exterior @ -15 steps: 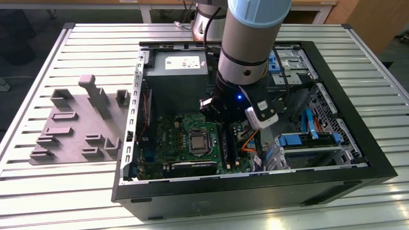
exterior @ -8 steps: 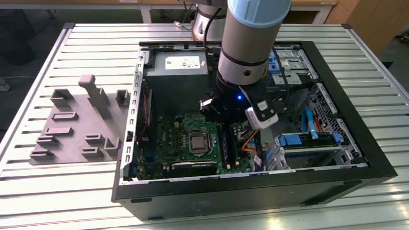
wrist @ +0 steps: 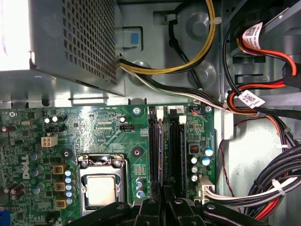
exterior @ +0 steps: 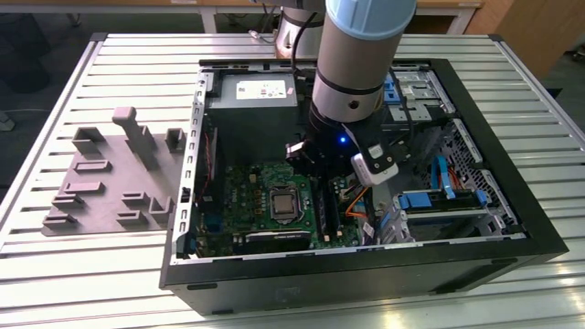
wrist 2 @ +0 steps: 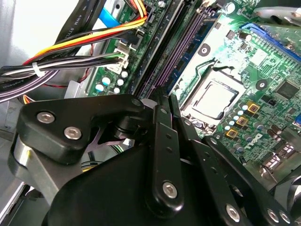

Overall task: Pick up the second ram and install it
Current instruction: 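Insert the second ram into the second slot, then press down the second ram until it locks into place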

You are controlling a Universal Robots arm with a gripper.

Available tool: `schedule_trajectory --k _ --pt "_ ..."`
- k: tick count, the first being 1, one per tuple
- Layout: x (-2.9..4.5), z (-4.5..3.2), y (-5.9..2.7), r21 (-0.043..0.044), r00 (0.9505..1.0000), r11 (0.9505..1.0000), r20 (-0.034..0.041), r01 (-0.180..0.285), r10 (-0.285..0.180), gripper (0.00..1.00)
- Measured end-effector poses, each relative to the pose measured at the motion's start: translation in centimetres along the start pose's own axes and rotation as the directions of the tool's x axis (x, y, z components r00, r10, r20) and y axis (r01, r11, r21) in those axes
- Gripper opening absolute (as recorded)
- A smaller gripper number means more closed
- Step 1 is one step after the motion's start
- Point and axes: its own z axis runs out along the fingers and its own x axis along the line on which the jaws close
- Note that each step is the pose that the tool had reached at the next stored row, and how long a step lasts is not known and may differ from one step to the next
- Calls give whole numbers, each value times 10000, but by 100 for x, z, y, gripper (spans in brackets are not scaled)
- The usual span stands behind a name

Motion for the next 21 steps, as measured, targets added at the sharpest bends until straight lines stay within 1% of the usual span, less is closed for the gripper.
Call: schedule_trajectory --k 5,9,16,21 --pt "-14 0 1 2 10000 10000 -9 0 0 14" --pt "-16 0 1 22 10000 10000 -13 9 -9 14" --pt "-17 3 1 28 9998 9998 -16 182 -182 14" --pt "-18 6 1 27 9998 9998 -16 190 -190 14"
